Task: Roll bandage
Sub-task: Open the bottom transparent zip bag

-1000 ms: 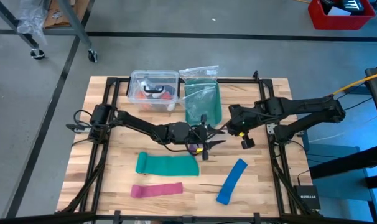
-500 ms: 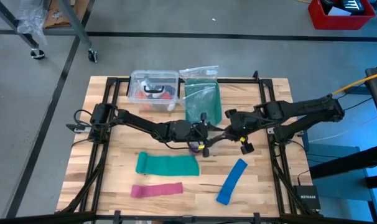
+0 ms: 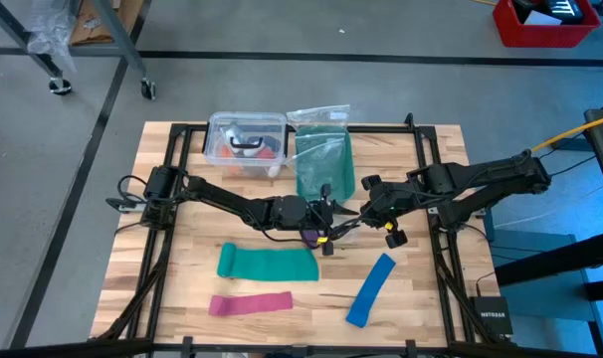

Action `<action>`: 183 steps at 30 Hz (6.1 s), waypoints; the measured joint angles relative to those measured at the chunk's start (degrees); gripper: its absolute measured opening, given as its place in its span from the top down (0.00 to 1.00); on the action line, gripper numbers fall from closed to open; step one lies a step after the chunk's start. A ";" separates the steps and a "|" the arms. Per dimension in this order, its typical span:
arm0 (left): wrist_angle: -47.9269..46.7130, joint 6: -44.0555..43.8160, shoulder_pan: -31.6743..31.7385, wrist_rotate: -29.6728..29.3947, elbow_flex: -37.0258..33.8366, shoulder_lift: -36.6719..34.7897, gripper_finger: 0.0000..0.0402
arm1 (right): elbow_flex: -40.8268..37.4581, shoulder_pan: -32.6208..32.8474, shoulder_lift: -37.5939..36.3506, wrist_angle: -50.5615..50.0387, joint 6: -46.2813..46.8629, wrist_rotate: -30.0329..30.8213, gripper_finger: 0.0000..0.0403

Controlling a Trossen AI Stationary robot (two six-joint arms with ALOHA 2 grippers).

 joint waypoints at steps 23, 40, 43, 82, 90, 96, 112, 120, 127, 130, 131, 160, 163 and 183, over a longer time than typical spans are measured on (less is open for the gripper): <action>-2.43 -0.42 -0.13 0.02 0.00 -0.02 0.98 | 0.04 -0.02 0.00 -1.29 1.01 0.12 1.00; -0.67 -1.44 -0.11 2.42 -0.04 -0.05 0.73 | 0.04 0.00 -0.06 0.79 1.01 -1.15 1.00; -0.71 -1.45 -0.06 2.43 -0.04 -0.07 0.72 | 0.04 0.00 -0.05 0.98 1.01 -1.46 1.00; -1.26 -2.09 -0.10 2.40 0.07 -0.07 0.97 | 0.04 -0.02 -1.36 -0.78 3.18 -1.21 1.00; -1.74 -2.62 -0.14 2.38 0.04 -0.07 0.95 | 0.04 -0.02 -1.43 -1.92 5.45 -0.94 1.00; -3.96 -3.32 -0.10 2.19 0.04 -0.46 0.96 | 0.04 -0.02 -1.44 -3.76 7.04 0.32 1.00; -4.92 -4.28 -0.14 2.23 -0.04 -0.46 0.95 | 0.02 0.00 -1.56 -9.27 10.67 1.61 1.00; -6.16 -4.28 -0.14 2.32 -0.09 -0.46 0.94 | 0.02 0.00 -2.83 -15.95 12.48 1.64 1.00; -6.03 -4.28 -0.16 2.20 -0.09 -0.46 0.94 | 0.00 0.00 -4.96 -21.16 14.69 2.98 1.00; -5.97 -4.28 -0.14 2.16 -0.09 -0.46 0.93 | 0.00 0.00 -5.86 -22.35 15.56 3.19 1.00; -5.96 -4.28 -0.14 2.16 -0.09 -0.46 0.93 | 0.00 0.00 -6.23 -22.64 15.91 3.19 1.00; -5.91 -4.28 -0.14 2.14 -0.04 -0.46 0.93 | 0.00 0.00 -8.98 -26.57 17.64 3.19 1.00; -5.88 -4.28 -0.17 2.18 -0.04 -0.46 0.93 | 0.00 0.00 -9.11 -26.52 17.65 3.19 1.00; 2.30 -7.08 -0.34 2.57 -0.04 -0.52 0.67 | -0.02 0.00 -8.84 -16.53 15.82 3.73 1.00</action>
